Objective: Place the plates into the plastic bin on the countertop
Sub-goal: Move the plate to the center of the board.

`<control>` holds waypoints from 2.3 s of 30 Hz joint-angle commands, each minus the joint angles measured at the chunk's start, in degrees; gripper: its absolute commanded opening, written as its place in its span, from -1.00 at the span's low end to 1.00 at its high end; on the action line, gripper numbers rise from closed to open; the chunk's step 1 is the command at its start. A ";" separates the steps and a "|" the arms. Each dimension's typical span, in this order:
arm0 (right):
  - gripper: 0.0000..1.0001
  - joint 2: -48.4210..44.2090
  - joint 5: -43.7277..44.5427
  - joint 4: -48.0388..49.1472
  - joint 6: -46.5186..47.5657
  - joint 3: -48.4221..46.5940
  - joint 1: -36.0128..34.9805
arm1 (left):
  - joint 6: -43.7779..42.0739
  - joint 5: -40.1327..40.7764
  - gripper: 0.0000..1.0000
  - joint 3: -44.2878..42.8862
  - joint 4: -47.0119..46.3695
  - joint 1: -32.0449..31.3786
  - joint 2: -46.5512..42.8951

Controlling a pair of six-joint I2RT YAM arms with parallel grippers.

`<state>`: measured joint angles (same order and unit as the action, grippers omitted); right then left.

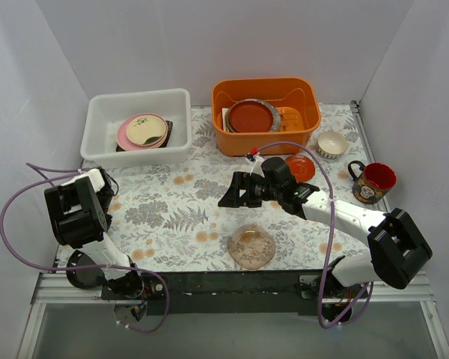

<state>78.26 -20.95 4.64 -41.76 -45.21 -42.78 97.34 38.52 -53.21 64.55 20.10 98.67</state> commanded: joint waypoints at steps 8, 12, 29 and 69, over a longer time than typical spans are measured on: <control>0.89 -0.21 0.30 1.24 1.24 -1.02 -0.28 | -1.27 -3.19 -1.00 -1.72 -3.29 0.21 -5.06; 0.89 -0.12 0.12 1.24 1.15 -1.11 -0.28 | -4.26 -5.38 -1.00 -3.56 -4.87 0.29 -7.44; 0.89 -0.21 0.21 0.98 1.33 -0.93 -0.28 | -0.32 -10.75 -1.00 -11.12 -4.27 -13.41 -4.11; 0.93 -2.50 1.26 -1.66 2.47 0.92 -0.28 | 12.61 -9.17 -0.81 -40.48 8.22 -51.38 18.41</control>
<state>76.95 -19.86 2.81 -40.21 -45.06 -42.83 107.28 28.10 -93.49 73.08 -29.80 122.10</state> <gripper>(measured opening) 0.960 0.091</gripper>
